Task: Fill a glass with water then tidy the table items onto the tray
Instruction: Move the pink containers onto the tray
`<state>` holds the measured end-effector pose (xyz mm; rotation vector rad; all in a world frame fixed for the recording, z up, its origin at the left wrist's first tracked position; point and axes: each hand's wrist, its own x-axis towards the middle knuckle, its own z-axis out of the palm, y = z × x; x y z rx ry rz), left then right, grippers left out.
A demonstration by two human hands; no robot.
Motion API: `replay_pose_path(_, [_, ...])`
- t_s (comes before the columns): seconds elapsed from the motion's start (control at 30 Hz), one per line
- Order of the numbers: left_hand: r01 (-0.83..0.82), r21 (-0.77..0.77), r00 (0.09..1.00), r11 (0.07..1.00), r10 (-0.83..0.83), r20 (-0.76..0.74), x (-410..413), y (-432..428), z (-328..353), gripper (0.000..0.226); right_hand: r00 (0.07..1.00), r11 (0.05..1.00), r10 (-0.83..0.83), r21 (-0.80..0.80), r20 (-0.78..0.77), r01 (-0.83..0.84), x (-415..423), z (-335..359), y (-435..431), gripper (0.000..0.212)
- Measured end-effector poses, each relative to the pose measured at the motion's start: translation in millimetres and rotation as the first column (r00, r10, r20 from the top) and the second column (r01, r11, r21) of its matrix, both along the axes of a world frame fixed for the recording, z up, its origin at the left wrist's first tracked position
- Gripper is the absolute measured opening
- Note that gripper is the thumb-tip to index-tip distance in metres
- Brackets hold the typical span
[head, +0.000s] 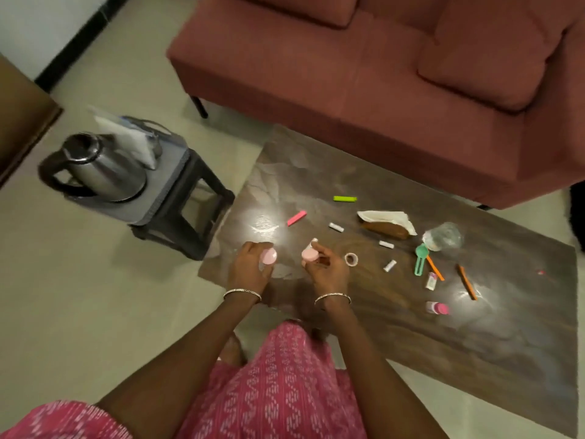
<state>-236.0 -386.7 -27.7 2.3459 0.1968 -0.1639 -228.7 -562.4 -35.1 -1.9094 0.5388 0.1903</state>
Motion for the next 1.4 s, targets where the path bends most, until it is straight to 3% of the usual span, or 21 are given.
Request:
replay_pose_path(0.43, [-0.358,0.051,0.932,0.932,0.353,0.083,-41,196,45,0.042,0.946,0.946,0.323,-0.055,0.036,-0.321,-17,29,197,0.042])
replay_pose_path(0.67, [-0.452,0.026,0.888,0.892,0.448,0.101,-23,256,51,0.041,0.935,0.935,0.353,-0.031,0.040,-0.352,17,37,251,0.029])
replay_pose_path(0.9, [-0.421,0.097,0.907,0.902,0.416,0.069,25,302,44,0.040,0.940,0.940,0.341,-0.016,-0.003,-0.341,74,28,299,0.051])
replay_pose_path(1.13, [-0.292,0.136,0.952,0.947,0.301,-0.047,112,325,17,0.038,0.964,0.969,0.243,-0.012,-0.104,-0.246,151,-1,332,0.040])
replay_pose_path(1.4, [-0.078,0.318,0.979,0.945,0.132,-0.152,218,322,-36,0.029,0.980,0.976,0.187,-0.100,-0.071,-0.193,240,-50,353,0.035])
